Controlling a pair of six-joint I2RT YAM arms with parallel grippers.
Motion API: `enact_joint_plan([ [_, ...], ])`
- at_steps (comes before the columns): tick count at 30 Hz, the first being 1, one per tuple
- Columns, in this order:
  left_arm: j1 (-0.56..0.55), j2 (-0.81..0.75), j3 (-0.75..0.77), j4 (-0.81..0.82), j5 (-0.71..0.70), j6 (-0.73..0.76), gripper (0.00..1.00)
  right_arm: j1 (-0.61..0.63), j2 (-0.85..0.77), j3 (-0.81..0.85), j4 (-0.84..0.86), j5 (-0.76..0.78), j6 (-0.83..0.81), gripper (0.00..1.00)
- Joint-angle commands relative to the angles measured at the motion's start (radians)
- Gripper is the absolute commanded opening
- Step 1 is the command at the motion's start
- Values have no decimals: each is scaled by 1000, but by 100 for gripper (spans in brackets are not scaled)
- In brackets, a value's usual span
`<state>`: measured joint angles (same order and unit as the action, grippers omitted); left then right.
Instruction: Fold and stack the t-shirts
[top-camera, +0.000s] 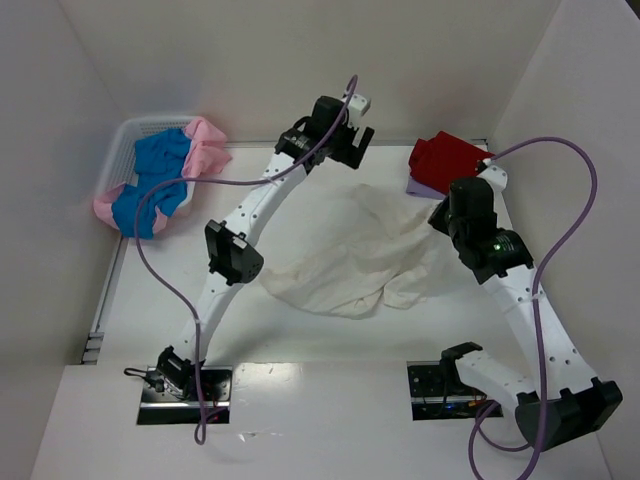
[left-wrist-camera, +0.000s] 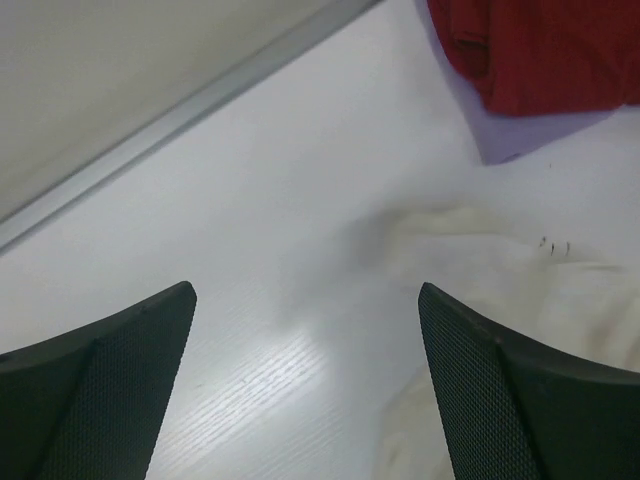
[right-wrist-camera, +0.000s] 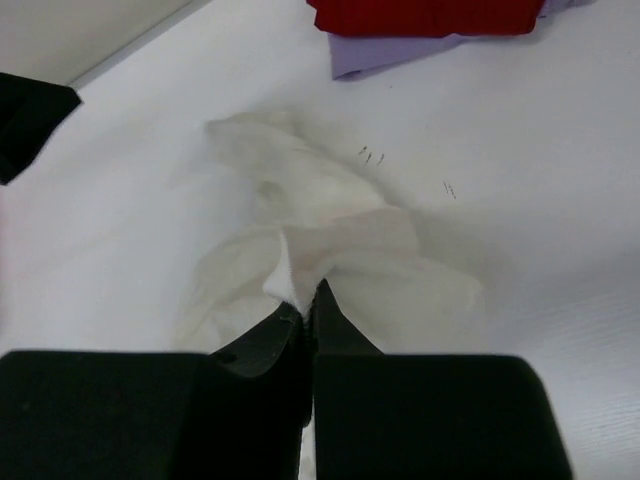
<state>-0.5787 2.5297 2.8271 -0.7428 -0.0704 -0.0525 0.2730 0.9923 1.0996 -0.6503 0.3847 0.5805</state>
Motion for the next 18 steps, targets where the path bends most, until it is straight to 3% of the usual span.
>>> enact_joint_plan([
  [1, 30, -172, 55, -29, -77, 8, 100, -6, 12, 36, 47, 28, -21, 30],
  [3, 39, -224, 14, -101, -69, -3, 100, -6, 32, 16, 47, -4, -28, 60],
  [6, 40, -284, -69, -179, -68, -3, 100, -6, 34, -3, 83, -36, -56, 78],
  [7, 33, -332, -169, -210, -75, 5, 100, -6, 34, -3, 84, -36, -57, 83],
  [9, 10, -460, -467, -154, -93, 17, 100, -6, 41, 11, 84, -7, -85, 87],
  [12, -1, -709, -857, 102, -109, 12, 100, -9, 61, 38, 72, 37, -99, 97],
  [14, 43, -839, -1101, 163, -39, -24, 100, -15, 78, 48, 77, 12, -125, 99],
  [18, 65, -947, -1300, 163, 28, -71, 100, -15, 134, 54, 149, -75, -161, 99],
])
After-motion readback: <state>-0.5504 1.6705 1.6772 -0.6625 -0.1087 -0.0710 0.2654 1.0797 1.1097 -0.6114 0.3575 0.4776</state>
